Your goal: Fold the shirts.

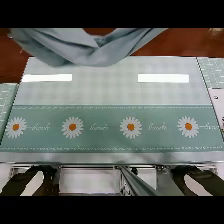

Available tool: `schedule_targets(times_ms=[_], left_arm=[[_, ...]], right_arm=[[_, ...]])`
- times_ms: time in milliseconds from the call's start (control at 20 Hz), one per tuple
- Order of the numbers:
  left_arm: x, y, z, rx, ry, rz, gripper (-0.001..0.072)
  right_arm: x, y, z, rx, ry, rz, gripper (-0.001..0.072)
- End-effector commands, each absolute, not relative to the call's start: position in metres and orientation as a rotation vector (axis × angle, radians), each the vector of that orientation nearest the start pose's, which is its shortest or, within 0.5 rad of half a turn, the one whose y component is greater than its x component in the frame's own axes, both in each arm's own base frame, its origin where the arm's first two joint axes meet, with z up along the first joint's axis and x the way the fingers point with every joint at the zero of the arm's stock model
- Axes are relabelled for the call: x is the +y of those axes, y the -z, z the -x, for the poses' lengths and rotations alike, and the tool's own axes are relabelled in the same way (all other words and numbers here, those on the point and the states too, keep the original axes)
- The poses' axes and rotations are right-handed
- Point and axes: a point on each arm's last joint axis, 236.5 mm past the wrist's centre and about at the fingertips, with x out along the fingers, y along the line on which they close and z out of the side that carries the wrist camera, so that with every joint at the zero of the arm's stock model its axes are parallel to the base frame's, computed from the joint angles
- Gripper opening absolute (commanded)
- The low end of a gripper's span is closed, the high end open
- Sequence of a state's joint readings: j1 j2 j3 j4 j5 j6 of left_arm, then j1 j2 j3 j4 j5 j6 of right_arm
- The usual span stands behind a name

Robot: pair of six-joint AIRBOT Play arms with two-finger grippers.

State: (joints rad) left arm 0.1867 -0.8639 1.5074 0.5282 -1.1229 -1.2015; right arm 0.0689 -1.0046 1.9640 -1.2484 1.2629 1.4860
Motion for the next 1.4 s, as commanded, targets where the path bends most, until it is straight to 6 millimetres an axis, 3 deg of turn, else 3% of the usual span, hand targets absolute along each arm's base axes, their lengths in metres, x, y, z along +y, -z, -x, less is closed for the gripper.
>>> schedule_targets(times_ms=[0,150,300,400,550,750,900,1000,1150,1250,1350], left_arm=[[-0.077,-0.468,-0.274,0.084,0.392,0.175,0.0017],[-0.054,-0.483,-0.231,0.015,0.232,0.075,0.0018],[-0.04,-0.461,-0.202,0.093,0.13,0.011,0.0018],[-0.039,-0.421,-0.2,0.235,0.129,0.025,0.0017],[-0.05,-0.339,-0.217,0.481,0.201,0.148,0.0018],[-0.083,-0.219,-0.247,0.735,0.37,0.36,0.0018],[-0.085,-0.127,-0.269,0.86,0.332,0.491,0.0018],[-0.086,-0.079,-0.285,0.914,0.291,0.543,0.0018],[-0.091,-0.043,-0.317,0.966,0.261,0.582,0.0018],[-0.097,-0.033,-0.347,0.973,0.25,0.605,0.0018],[-0.108,-0.032,-0.381,0.963,0.261,0.632,0.0018]], right_arm=[[0.054,-0.489,-0.23,0.147,-0.233,0.037,0.0022],[0.026,-0.48,-0.173,0.171,-0.132,0.048,0.0022],[0.013,-0.444,-0.142,0.288,-0.082,0.026,0.0022],[0.013,-0.406,-0.134,0.42,-0.079,-0.009,0.0022],[0.034,-0.331,-0.135,0.662,-0.153,-0.053,0.0022],[0.051,-0.207,-0.163,0.94,-0.189,-0.109,0.0023],[0.029,-0.118,-0.204,1.017,-0.039,-0.15,0.0023],[0.021,-0.082,-0.242,0.966,0.027,-0.183,0.0023],[-0.01,-0.05,-0.289,0.995,0.158,-0.174,0.0023],[-0.026,-0.027,-0.314,1.074,0.198,-0.218,0.0023],[-0.03,-0.003,-0.333,1.171,0.176,-0.308,0.0023]])
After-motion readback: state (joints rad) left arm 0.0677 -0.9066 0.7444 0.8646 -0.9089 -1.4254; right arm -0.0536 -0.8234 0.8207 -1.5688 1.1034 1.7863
